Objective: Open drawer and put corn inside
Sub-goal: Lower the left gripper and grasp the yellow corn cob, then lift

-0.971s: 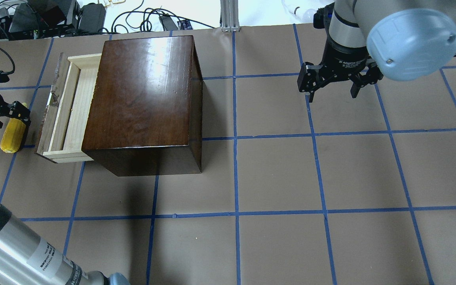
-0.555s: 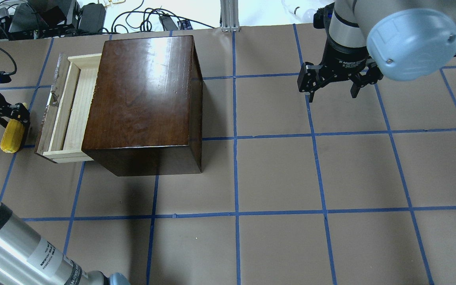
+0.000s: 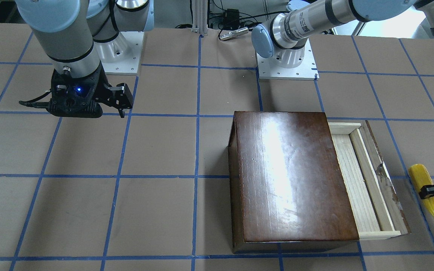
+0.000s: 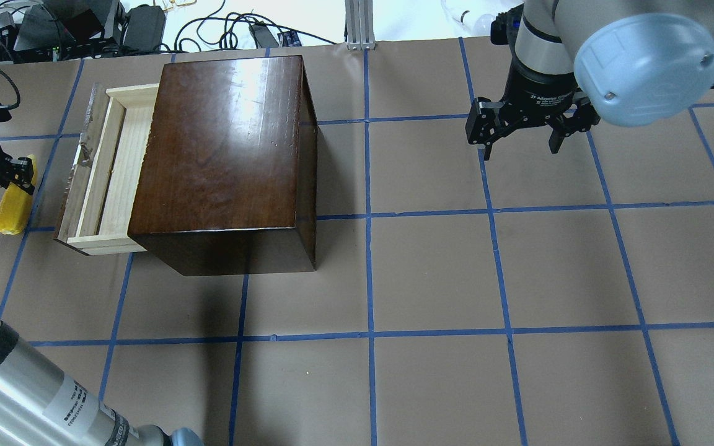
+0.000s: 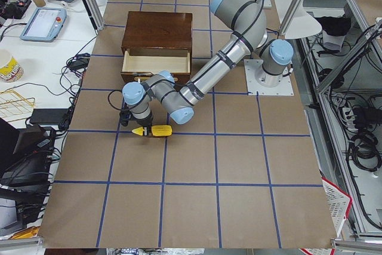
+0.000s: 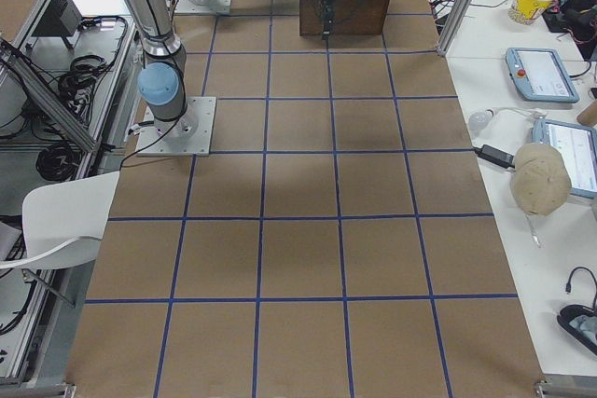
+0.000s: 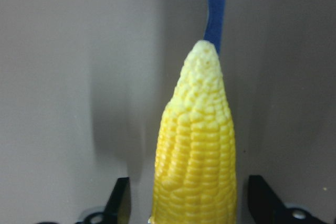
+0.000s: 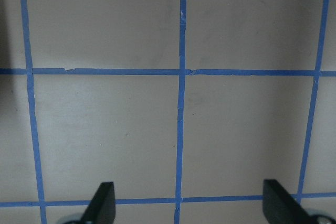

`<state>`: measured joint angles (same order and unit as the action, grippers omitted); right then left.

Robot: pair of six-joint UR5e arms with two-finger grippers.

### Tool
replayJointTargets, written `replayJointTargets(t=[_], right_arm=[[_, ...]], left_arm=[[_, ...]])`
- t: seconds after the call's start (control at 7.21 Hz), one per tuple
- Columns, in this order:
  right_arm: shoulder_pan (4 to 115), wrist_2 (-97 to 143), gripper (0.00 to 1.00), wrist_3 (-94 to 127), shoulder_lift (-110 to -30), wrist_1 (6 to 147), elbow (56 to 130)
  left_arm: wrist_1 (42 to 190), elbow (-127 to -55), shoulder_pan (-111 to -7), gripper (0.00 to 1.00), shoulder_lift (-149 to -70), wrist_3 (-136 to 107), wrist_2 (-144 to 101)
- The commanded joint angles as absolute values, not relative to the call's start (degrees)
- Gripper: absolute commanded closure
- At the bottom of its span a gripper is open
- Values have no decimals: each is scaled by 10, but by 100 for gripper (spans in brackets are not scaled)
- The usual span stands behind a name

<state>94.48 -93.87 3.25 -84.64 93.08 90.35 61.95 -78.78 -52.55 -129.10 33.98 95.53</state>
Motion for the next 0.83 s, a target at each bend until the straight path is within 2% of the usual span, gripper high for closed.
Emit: replayJointTargets(t=[0.0, 0.69], right_arm=[[945, -939, 0, 33, -846, 931, 904], [945, -939, 0, 33, -846, 931, 904]], left_arm=[[639, -780, -533, 97, -1266, 341, 955], [778, -722, -575, 97, -1182, 340, 931]])
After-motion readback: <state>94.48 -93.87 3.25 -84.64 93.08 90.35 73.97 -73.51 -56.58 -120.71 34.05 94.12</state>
